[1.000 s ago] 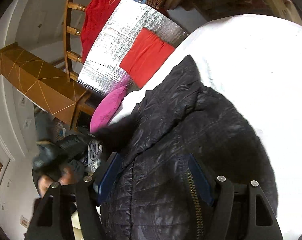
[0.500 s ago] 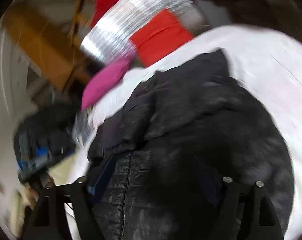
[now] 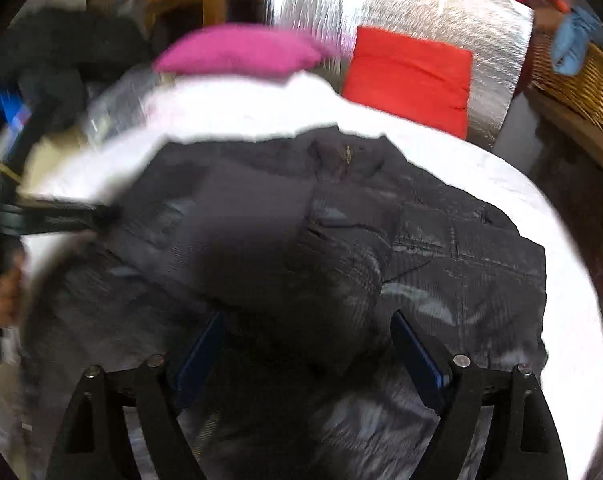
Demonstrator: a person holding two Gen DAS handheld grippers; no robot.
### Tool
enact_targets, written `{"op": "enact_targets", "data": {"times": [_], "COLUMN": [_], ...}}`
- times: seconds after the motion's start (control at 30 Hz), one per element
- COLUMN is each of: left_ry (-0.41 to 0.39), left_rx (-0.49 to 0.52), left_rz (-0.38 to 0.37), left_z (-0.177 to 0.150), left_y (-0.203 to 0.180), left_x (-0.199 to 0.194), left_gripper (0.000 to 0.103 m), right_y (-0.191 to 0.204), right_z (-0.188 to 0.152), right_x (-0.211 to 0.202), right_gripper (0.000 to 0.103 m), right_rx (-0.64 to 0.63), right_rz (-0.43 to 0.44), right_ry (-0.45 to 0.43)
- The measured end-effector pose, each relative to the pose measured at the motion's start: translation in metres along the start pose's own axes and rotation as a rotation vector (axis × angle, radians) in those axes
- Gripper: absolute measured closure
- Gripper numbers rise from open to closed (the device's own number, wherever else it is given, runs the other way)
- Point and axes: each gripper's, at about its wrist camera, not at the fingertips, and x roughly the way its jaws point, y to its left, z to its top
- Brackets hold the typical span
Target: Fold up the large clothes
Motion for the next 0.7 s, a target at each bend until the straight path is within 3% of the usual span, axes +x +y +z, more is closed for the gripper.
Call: {"op": "enact_targets", "data": {"times": [0.17, 0.23, 0.3, 0.47, 0.6, 0.7], "left_ry": [-0.002, -0.008, -0.019, -0.024, -0.023, -0.027], "left_rx": [0.042, 0.050, 0.055, 0.049, 0.046, 0.053], "left_rz": [-0.025, -0.020, -0.021, -0.031, -0.026, -0.022], "left_z": [-0.003, -0.003, -0.005, -0.007, -0.009, -0.011], "left_y": [-0.010, -0.011, -0.012, -0.010, -0.009, -0.010], "left_x": [0.003, 0.005, 0.006, 0.006, 0.005, 0.004], "left_gripper": [0.071, 0.071, 0.071, 0.071, 0.071, 0.071], "right_y": [-0.095, -0.119, -0.129, -0.113, -0.065, -0.030], "right_z": [-0.007, -0.017, -0.025, -0.015, 0.010, 0.012], "right_x": [0.010, 0.011, -0.001, -0.046, -0.045, -0.033], "right_gripper": [0.017, 0.017, 0.017, 0.016, 0.011, 0.011], "right_rx": [0.496, 0.613, 0.666, 0.585, 0.378, 0.250], "right_rz": [0.015, 0.093, 0.130, 0.193, 0.217, 0.162], "right_ry": [-0.010, 0.004, -0.037, -0.205, -0.176, -0.134]}}
